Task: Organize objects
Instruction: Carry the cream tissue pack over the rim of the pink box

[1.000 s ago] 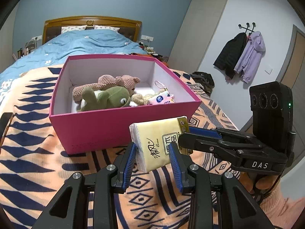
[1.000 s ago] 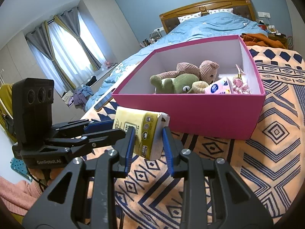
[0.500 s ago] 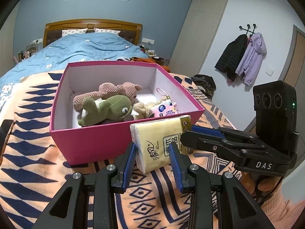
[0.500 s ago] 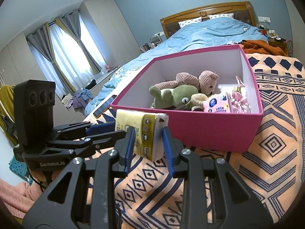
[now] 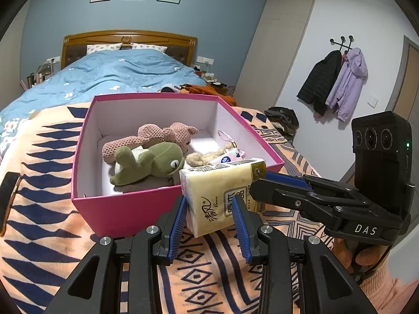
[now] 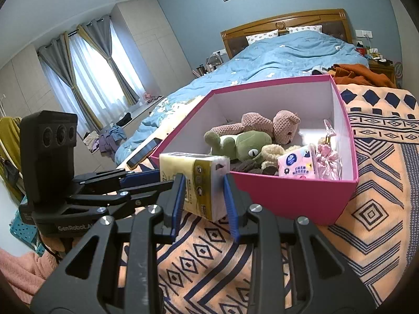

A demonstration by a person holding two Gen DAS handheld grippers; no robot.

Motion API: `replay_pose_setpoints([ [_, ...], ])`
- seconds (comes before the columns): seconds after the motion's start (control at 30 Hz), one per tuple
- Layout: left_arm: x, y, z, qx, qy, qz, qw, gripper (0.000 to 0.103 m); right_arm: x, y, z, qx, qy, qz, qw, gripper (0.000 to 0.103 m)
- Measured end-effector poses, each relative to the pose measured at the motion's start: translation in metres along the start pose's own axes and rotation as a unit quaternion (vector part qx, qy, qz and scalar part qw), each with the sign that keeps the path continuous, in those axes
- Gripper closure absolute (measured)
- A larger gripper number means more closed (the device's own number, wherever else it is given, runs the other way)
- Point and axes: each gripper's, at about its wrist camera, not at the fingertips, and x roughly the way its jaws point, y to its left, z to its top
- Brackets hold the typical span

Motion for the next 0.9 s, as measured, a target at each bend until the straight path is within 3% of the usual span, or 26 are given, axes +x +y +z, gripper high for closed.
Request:
replay_pose_setpoints([
  [0.9, 0.005, 0.004, 0.021, 0.008, -0.011, 0.005, 0.9999, 0.067, 0.004, -0.005, 0.019, -0.005, -0.012, -0.005, 1.000, 0.070],
])
